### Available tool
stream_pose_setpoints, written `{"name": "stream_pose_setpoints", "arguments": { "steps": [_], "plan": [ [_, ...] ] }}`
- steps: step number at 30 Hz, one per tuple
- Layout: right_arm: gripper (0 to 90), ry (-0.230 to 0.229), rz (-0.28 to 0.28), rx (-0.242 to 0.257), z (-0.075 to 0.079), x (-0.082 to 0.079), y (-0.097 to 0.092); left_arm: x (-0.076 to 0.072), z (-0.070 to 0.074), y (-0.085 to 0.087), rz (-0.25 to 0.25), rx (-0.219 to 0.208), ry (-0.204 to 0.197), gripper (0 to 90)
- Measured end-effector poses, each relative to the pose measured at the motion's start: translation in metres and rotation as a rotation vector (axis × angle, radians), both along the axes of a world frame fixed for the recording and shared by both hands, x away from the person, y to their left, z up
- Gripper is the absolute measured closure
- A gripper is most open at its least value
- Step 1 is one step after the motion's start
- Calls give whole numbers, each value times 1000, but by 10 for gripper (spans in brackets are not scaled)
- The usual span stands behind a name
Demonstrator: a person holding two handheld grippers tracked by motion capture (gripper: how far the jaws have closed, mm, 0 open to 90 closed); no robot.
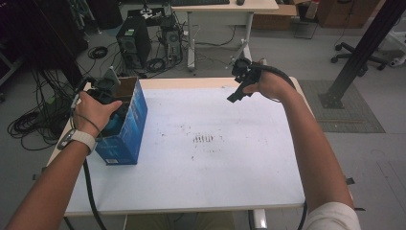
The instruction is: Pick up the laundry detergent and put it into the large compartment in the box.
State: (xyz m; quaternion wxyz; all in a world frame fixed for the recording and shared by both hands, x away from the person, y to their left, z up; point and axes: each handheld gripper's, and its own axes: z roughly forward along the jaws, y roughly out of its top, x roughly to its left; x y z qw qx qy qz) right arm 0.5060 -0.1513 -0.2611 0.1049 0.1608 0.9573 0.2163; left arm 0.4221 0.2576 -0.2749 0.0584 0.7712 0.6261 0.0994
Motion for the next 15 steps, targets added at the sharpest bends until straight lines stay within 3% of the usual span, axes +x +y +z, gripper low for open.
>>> {"name": "stream_pose_setpoints", "arguments": {
  "steps": [15],
  "plan": [
    [114,-3,1,-1,2,-2,0,-2,8,1,-3,7,-5,186]
  ]
}}
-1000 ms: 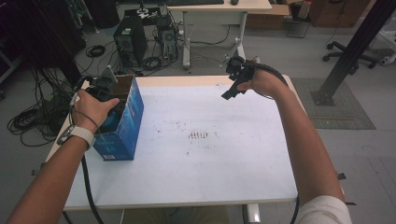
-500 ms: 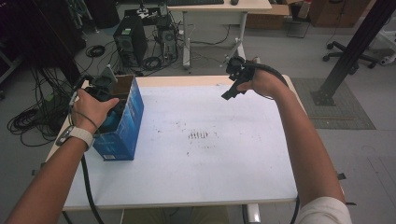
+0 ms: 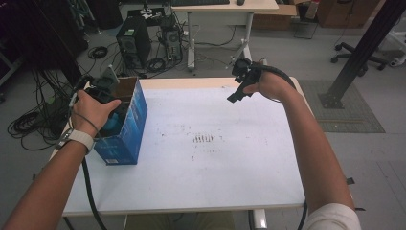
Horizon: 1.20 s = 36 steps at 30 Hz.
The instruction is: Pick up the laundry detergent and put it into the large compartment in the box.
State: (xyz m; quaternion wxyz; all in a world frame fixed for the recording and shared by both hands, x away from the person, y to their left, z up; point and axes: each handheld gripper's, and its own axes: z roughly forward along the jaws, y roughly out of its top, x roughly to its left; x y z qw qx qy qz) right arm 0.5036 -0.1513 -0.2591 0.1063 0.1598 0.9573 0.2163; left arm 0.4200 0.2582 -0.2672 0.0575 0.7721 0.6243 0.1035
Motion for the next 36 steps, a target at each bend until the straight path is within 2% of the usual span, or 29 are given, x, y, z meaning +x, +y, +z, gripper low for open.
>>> {"name": "stream_pose_setpoints", "arguments": {
  "steps": [3,14,28,36],
  "plan": [
    [114,1,-1,1,1,0,-1,-1,3,1,2,-13,-4,154],
    [114,-5,-3,0,3,-2,-2,-3,12,0,-2,-32,-8,137],
    [114,-8,-7,1,6,-6,-4,-7,26,-4,-33,-17,-15,119],
    [114,-9,-7,2,7,-7,-4,-10,37,-6,-46,-27,-22,119]
  ]
}}
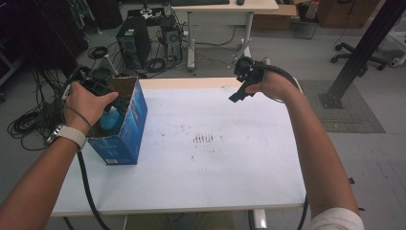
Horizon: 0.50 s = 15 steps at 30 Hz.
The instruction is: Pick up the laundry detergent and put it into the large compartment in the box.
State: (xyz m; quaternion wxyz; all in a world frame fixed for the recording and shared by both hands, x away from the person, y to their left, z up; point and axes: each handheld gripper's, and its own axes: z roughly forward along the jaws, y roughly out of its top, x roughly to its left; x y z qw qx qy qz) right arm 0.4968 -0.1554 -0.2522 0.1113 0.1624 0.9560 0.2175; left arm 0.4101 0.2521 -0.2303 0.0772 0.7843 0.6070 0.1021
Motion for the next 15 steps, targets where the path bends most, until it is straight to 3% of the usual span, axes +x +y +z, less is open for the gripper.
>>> {"name": "stream_pose_setpoints", "arguments": {
  "steps": [15],
  "plan": [
    [114,1,-2,-3,1,-2,1,-7,20,-1,-48,-19,-9,119]
  ]
}}
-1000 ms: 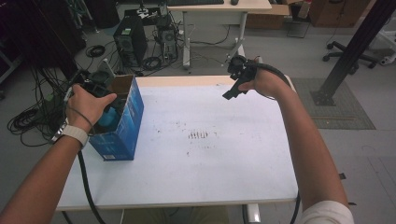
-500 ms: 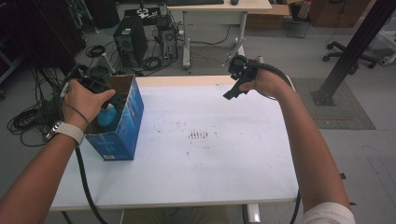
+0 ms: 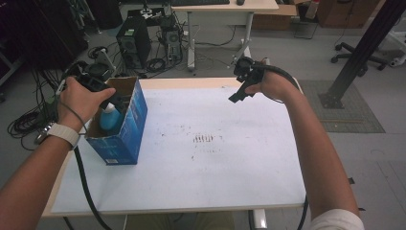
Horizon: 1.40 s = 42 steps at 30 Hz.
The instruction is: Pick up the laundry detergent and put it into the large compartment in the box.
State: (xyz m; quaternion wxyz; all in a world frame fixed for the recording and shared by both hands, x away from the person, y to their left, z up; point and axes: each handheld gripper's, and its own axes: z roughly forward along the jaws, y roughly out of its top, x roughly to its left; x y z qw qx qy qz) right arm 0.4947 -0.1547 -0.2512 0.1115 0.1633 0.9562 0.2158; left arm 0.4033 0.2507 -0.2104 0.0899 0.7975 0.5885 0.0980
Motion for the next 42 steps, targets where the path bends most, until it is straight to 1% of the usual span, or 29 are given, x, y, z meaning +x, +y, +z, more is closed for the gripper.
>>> {"name": "stream_pose_setpoints", "arguments": {
  "steps": [5,12,18,30,39,42],
  "plan": [
    [114,1,-2,-1,0,0,0,-3,7,-2,-29,-6,-6,119],
    [114,3,-3,-1,0,-1,0,-5,13,-8,-80,-10,1,119],
    [114,4,-6,-1,1,-1,-1,-7,20,-15,-131,-18,-7,119],
    [114,5,-11,-1,2,-2,-2,-12,31,-34,-257,6,5,118],
    [114,7,-14,0,2,-2,-2,-13,35,-46,-317,7,18,118],
    [114,7,-15,0,2,-2,-3,-14,37,-50,-336,0,10,118]
  ]
}}
